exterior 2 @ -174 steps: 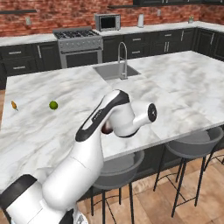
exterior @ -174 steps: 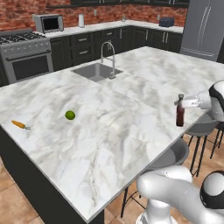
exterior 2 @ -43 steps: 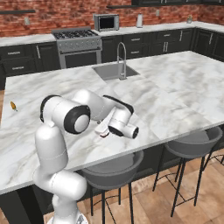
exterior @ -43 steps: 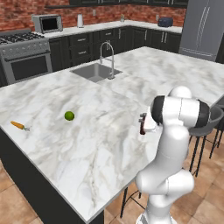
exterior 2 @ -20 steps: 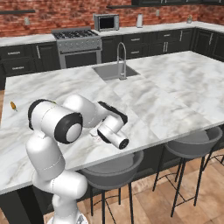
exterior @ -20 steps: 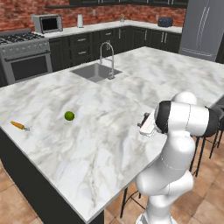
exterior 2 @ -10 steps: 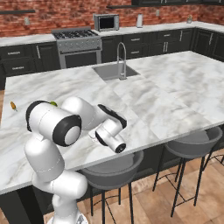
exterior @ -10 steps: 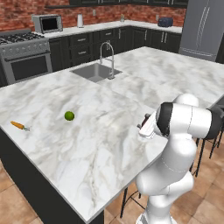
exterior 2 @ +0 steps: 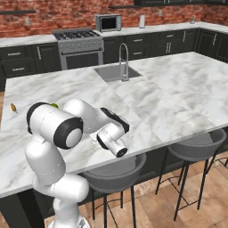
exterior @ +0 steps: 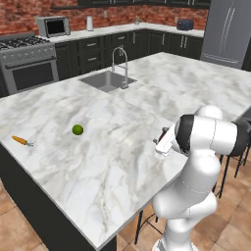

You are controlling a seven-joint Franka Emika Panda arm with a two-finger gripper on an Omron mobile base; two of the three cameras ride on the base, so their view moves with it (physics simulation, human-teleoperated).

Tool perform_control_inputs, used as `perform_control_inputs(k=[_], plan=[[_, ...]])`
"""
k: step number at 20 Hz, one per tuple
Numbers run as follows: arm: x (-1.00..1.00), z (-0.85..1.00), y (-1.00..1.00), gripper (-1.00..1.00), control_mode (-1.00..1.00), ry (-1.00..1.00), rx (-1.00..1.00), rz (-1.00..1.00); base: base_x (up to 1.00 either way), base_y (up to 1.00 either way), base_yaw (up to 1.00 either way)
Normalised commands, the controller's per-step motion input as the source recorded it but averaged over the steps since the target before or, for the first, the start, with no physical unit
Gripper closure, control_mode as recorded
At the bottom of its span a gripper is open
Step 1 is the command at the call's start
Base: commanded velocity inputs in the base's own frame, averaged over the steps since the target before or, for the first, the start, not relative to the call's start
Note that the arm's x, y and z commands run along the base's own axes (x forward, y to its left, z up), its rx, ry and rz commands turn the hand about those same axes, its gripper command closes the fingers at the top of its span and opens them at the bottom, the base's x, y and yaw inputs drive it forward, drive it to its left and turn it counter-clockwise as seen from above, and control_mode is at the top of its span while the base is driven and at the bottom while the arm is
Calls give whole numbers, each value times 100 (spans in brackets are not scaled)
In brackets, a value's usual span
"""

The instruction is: Move the ketchup and ketchup from the cabinet to the dining counter.

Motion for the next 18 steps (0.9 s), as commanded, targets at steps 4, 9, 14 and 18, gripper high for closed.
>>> perform_control_inputs(k=[4, 9, 14, 18], plan=[[-10, 8, -7, -100, -100, -2, 0, -2, 0, 0, 0], [-5, 5, -2, -100, -100, 0, 0, -2, 0, 0, 0], [5, 5, 0, -100, -100, 0, 0, 0, 0, 0, 0], [0, 1, 2, -100, -100, 0, 0, 0, 0, 0, 0]])
